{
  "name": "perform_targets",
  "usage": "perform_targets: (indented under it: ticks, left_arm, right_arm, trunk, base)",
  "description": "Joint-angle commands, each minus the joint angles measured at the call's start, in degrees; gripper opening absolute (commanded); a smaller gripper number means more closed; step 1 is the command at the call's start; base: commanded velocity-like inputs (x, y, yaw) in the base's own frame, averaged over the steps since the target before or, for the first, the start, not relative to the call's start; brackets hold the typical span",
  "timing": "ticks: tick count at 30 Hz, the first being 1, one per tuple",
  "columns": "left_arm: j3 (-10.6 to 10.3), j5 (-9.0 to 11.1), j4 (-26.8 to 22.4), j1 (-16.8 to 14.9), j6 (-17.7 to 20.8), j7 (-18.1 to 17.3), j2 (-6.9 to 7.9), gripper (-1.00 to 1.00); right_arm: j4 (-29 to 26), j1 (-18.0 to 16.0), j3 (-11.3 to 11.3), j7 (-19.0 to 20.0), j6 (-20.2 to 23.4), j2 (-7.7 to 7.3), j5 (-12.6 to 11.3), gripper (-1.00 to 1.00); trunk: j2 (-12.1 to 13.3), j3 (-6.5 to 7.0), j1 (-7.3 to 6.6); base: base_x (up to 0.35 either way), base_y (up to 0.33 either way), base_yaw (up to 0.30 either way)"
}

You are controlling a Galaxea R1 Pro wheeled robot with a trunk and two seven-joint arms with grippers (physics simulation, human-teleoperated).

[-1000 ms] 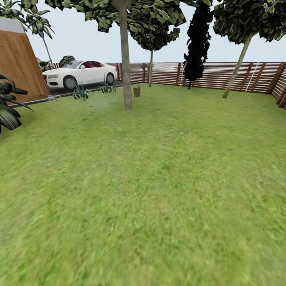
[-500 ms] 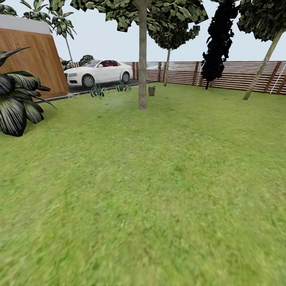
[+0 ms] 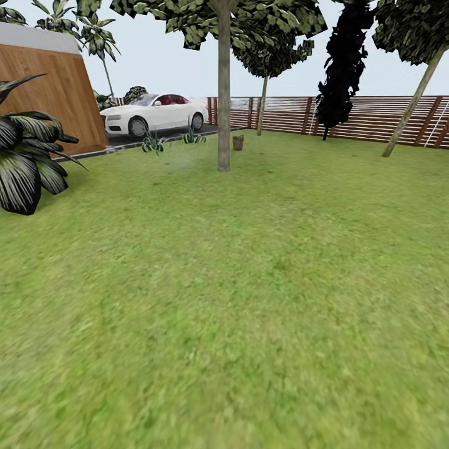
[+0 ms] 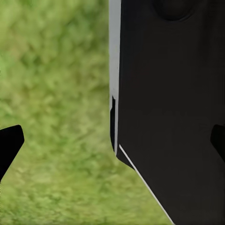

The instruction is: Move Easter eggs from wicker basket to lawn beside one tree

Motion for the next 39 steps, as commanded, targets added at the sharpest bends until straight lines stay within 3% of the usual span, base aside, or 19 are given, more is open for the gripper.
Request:
perform_targets:
  ticks: [1,13,39]
  left_arm:
    - [0.06,0.03,-0.06,0.01,-0.09,-0.02,-0.02,1.0]
    - [0.06,0.02,0.02,0.03,-0.03,-0.02,-0.06,1.0]
    - [0.06,0.02,0.19,0.01,0.0,-0.11,-0.05,1.0]
  right_arm:
    - [0.04,-0.03,0.01,-0.02,-0.19,0.0,0.02,1.0]
    - [0.01,-0.03,-0.19,-0.07,-0.28,0.01,-0.16,1.0]
    - [0.08,-0.03,-0.04,0.04,-0.28,0.23,0.13,1.0]
  trunk:
    - [-0.02,-0.04,0.03]
    - [-0.02,-0.04,0.03]
    - [-0.02,-0.04,0.03]
  base:
    - [0.282,0.0,0.0]
    - [0.332,0.0,-0.022]
    - [0.34,0.0,-0.225]
